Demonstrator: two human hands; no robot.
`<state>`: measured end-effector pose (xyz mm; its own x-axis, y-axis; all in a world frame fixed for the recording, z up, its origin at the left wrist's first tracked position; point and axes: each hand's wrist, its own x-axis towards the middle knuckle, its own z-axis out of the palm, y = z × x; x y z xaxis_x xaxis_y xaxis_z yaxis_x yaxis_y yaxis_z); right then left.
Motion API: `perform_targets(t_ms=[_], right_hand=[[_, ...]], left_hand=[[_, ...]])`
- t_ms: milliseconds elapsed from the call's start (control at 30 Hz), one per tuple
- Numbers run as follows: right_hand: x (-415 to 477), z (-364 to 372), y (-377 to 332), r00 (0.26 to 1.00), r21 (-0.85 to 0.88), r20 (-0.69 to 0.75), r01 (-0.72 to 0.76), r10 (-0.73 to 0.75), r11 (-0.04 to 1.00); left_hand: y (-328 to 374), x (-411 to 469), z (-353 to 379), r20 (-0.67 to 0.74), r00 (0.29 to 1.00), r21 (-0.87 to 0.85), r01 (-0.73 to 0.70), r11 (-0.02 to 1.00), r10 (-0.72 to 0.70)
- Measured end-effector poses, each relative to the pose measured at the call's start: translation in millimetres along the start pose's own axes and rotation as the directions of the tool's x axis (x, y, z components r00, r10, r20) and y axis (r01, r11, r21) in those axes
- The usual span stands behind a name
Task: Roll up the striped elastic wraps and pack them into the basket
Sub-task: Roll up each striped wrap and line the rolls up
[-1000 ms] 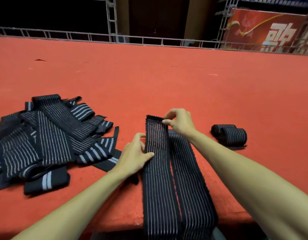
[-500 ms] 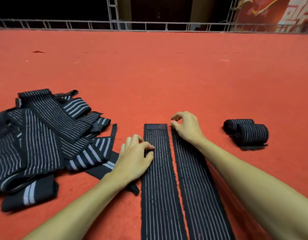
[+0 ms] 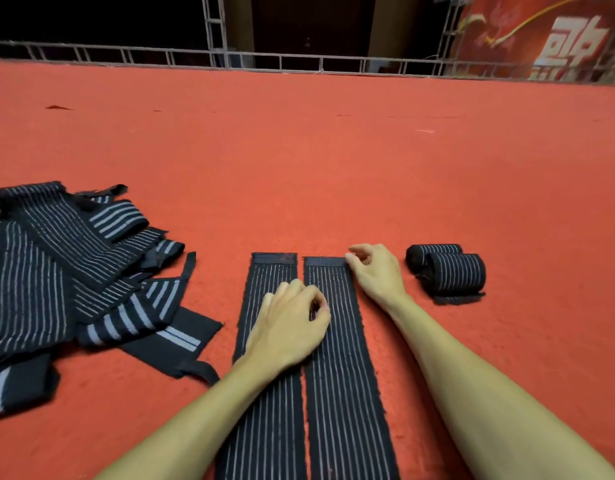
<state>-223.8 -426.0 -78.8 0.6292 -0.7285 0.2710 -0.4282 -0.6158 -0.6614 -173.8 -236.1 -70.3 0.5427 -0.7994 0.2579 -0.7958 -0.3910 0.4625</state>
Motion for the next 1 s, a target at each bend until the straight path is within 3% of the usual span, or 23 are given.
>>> perform_targets(t_ms=[100,200,300,400,467,567,667,767,867,1000], right_hand=[[2.6,0.0,0.8,0.999,-0.014,0.039,0.024,-0.024,1.0],[-3.1,-5.4,-3.6,0.999,0.084,-0.028,0.039,-0.037,0.996],[-14.9,-14.2,-11.3,0.999,0.24,-0.033,0.036,-0.028,0.97],[-24.9,-36.1,-31.1,0.994,0.49,-0.102,0.031,0.022,0.871],[-28.4,-56.8,-51.7,0.989,0.668,-0.129,0.034,0.07,0.743],[-33.3,-81.2,-81.1,0.988,0.808,-0.106,0.02,0.111,0.589],[-34.4,-91.6,-96.1,0.983,0.824,-0.095,-0.011,0.158,0.567],[-34.9,-93.8,-104.2,0.976,0.794,-0.127,-0.008,0.178,0.608],[-37.8,-84.1,-108.4,0.976,0.717,-0.163,0.015,0.146,0.697],[-40.7,-54.9,-109.6,0.999,0.578,-0.012,-0.029,0.044,0.816]], left_hand=[[2.2,-0.8,-2.9,0.004,1.0,-0.037,-0.002,0.999,0.002],[4.8,-2.9,-5.5,0.057,0.998,0.058,-0.044,0.997,0.041],[10.8,-3.9,-13.9,0.104,0.994,0.104,0.018,0.994,-0.029],[25.2,-6.3,-23.3,0.101,0.983,0.129,0.139,0.982,-0.153],[33.9,-5.1,-29.2,0.164,0.958,-0.005,0.239,0.971,-0.235],[41.0,-6.9,-39.9,0.325,0.916,-0.475,0.374,0.797,-0.236],[50.5,-18.8,-58.4,0.397,0.914,-0.761,0.382,0.524,-0.089],[54.3,-30.0,-86.0,0.367,0.93,-0.889,0.34,0.307,0.032],[42.5,-37.1,-105.2,0.291,0.955,-0.95,0.279,0.141,0.066],[11.5,-43.6,-107.4,0.396,0.918,-0.906,0.389,0.166,0.009]])
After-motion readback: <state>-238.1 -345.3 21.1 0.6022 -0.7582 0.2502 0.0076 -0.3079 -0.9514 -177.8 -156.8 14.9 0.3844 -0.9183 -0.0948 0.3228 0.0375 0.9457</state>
